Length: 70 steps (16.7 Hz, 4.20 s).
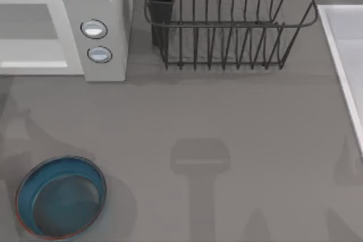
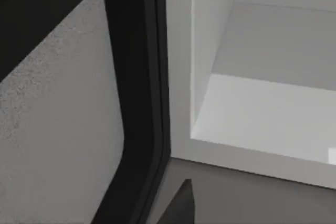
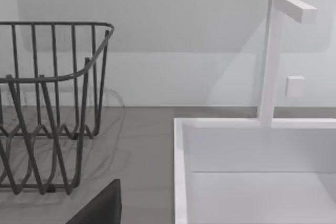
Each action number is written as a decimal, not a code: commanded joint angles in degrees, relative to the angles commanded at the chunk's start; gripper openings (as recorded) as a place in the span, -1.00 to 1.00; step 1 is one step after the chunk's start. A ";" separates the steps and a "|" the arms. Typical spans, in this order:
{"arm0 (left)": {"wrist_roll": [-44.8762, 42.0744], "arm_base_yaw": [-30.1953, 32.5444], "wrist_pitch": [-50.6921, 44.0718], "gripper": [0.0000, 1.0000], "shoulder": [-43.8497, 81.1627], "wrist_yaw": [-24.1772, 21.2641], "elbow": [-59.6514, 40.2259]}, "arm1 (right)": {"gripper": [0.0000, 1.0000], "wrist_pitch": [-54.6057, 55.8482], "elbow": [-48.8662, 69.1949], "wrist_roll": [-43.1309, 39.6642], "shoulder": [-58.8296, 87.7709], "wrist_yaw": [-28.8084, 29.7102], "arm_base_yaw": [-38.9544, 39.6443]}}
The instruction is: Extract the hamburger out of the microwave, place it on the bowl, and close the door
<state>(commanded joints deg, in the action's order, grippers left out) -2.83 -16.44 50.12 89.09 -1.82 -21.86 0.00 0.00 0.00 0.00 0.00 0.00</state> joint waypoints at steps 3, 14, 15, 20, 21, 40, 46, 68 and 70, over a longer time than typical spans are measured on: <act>0.00 -0.03 -3.50 -1.00 -3.39 0.04 -0.32 | 1.00 0.00 0.00 0.00 0.00 0.00 0.00; 11.94 5.10 -15.22 -1.00 -0.11 2.63 -8.70 | 1.00 0.00 0.00 0.00 0.00 0.00 0.00; 16.08 6.75 -19.19 -1.00 0.86 3.54 -11.30 | 1.00 0.00 0.00 0.00 0.00 0.00 0.00; 44.54 17.40 -44.97 -1.00 7.32 9.79 -26.47 | 1.00 0.00 0.00 0.00 0.00 0.00 0.00; 51.54 19.89 -51.12 -1.00 8.92 11.32 -29.65 | 1.00 0.00 0.00 0.00 0.00 0.00 0.00; 162.63 60.49 -147.82 -1.00 44.47 37.43 -57.49 | 1.00 0.00 0.00 0.00 0.00 0.00 0.00; 163.95 60.85 -148.98 -1.00 44.92 38.09 -57.84 | 1.00 0.00 0.00 0.00 0.00 0.00 0.00; 161.69 57.09 -139.09 0.36 45.12 41.56 -48.67 | 1.00 0.00 0.00 0.00 0.00 0.00 0.00; 161.69 57.09 -139.09 0.66 45.12 41.56 -48.67 | 1.00 0.00 0.00 0.00 0.00 0.00 0.00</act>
<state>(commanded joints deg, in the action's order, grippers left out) 158.87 40.65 -88.97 134.20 39.73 -70.53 0.00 0.00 0.00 0.00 0.00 0.00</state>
